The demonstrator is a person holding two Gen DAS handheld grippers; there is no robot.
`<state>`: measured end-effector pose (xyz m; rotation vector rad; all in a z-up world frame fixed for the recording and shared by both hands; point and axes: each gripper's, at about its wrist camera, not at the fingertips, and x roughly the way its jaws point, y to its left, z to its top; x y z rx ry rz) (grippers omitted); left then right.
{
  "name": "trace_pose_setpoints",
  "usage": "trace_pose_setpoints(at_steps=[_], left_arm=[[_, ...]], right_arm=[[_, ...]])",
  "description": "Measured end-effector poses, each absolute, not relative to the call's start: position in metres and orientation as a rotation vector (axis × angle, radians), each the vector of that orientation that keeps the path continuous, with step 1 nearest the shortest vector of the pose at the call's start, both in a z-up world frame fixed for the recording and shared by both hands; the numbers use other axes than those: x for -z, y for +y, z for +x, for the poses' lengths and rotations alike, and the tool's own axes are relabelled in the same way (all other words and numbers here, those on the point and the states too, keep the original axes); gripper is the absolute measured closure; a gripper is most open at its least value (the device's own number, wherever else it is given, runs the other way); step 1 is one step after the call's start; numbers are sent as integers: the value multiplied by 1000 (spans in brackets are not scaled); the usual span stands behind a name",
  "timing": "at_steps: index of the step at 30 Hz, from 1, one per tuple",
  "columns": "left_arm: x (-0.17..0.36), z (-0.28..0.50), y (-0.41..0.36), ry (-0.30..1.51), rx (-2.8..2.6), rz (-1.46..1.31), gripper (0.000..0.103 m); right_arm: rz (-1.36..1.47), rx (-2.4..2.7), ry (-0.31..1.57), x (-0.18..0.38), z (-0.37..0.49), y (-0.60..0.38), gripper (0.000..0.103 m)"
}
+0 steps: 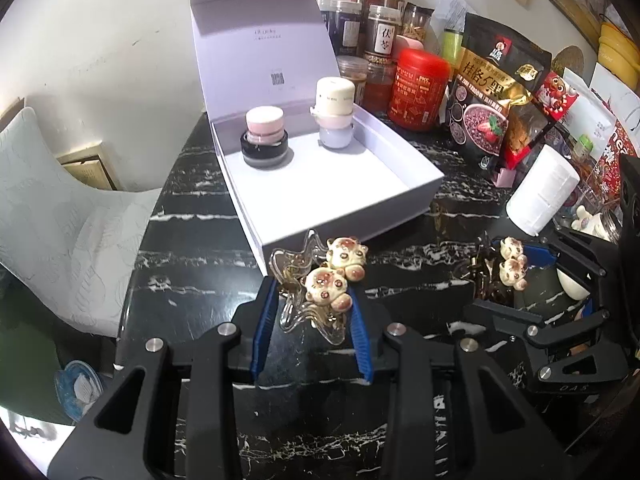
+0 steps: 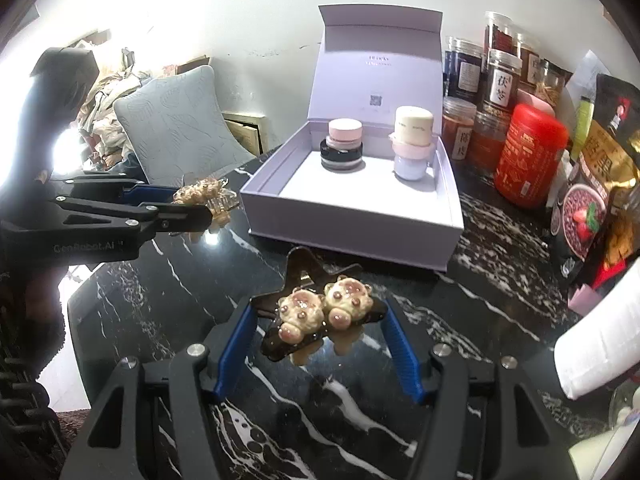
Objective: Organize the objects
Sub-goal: 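Lift both bear hair clips and carry them toward the white box, then lower the clear clip into the box with the left tool while the right tool lowers the brown clip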
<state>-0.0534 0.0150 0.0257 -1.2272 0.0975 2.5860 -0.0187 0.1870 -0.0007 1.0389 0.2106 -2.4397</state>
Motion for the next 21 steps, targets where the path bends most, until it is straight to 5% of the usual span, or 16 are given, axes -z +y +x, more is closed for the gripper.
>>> trace_pose_setpoints(at_steps=[21], left_arm=[[-33,-121,27,66,-2566,-1224,70]], right_arm=[[986,2416,193,-26,-90,179,39]])
